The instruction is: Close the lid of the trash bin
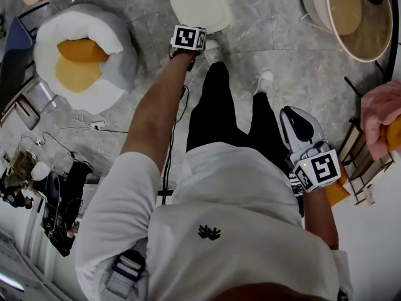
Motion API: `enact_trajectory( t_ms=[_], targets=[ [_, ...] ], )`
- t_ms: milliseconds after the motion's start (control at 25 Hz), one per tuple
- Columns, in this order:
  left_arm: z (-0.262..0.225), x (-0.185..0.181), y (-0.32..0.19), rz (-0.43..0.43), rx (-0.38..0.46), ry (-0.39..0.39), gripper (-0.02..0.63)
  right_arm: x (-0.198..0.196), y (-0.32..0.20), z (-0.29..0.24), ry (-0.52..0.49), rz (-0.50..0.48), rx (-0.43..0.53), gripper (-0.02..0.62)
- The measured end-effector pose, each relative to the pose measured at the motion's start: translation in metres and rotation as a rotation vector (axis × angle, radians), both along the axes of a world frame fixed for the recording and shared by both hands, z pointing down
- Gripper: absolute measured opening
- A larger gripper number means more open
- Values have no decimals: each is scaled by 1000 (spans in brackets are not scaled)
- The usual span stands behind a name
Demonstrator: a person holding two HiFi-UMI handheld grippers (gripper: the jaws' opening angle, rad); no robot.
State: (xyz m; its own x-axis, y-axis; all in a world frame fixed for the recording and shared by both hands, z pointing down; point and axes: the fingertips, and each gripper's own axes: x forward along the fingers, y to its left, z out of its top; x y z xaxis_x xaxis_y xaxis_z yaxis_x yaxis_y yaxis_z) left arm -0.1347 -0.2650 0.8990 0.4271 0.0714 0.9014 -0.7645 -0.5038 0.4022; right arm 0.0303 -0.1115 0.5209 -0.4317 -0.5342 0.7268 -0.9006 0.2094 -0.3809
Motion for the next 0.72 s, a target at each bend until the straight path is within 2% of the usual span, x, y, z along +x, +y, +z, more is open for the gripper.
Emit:
enact_trajectory(
  t_ms=[400,720],
  targets=[
    [38,1,8,2,-31,-17,103,1,0,21,5,12,-51,25],
    [54,2,9,40,-25,-33,95,2,-2,33,9,22,-67,25]
  ],
)
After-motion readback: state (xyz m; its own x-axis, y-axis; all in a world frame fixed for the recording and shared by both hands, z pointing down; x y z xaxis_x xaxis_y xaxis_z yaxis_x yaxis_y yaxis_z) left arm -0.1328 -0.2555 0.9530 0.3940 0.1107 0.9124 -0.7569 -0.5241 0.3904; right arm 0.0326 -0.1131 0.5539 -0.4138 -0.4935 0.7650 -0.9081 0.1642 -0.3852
